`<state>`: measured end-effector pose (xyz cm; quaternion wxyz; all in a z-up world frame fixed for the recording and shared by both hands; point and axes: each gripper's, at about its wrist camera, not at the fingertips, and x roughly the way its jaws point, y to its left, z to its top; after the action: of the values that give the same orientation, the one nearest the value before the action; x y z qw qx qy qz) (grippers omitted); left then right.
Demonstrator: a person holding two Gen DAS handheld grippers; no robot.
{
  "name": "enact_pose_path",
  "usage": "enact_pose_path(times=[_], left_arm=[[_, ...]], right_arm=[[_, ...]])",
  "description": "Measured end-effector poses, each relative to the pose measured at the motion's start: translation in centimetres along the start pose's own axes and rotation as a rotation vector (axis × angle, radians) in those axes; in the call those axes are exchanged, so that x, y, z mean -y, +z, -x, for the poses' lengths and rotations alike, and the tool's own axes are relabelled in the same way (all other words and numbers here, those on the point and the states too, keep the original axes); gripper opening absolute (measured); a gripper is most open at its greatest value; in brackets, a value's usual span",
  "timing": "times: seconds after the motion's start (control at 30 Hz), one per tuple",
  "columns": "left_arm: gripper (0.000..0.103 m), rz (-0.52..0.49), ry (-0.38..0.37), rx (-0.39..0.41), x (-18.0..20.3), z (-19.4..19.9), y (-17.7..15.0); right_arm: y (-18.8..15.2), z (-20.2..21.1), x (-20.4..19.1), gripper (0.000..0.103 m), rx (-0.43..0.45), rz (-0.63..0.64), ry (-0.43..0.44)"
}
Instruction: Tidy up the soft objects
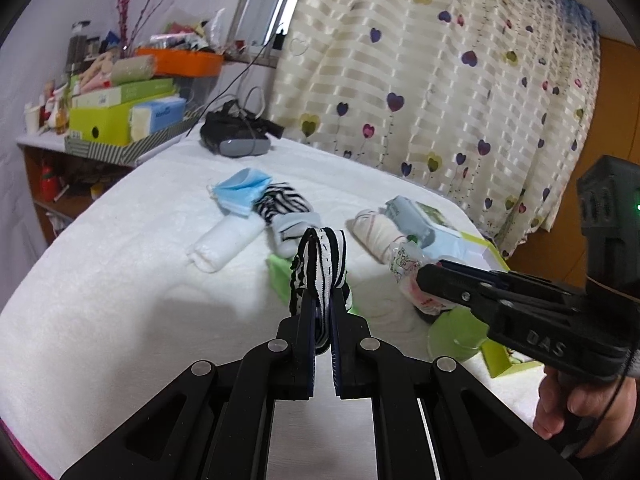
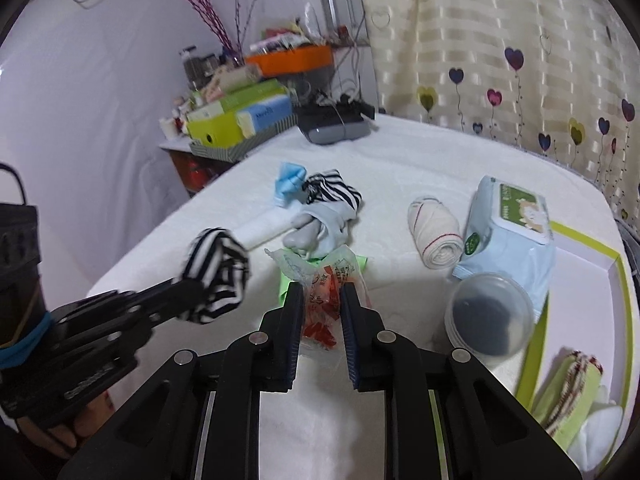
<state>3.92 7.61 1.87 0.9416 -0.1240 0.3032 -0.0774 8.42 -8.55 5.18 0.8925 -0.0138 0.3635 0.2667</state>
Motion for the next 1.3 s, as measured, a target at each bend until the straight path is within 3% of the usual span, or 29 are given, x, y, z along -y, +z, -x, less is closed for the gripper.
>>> enact_pose_path(times=[0.63,1.3], left_arm=[[0.006,-0.105,-0.078,0.034,7.6,2.7,0.2],[0.006,-0.198,-0.188,0.027,14.3,1.9,0.6]], right_arm=[[-2.4,8.9,1.8,0.02,0.15,-0.03,-0.03],[-4.5,13.6,7.1,0.02,0.213,-0.123,-0.146]])
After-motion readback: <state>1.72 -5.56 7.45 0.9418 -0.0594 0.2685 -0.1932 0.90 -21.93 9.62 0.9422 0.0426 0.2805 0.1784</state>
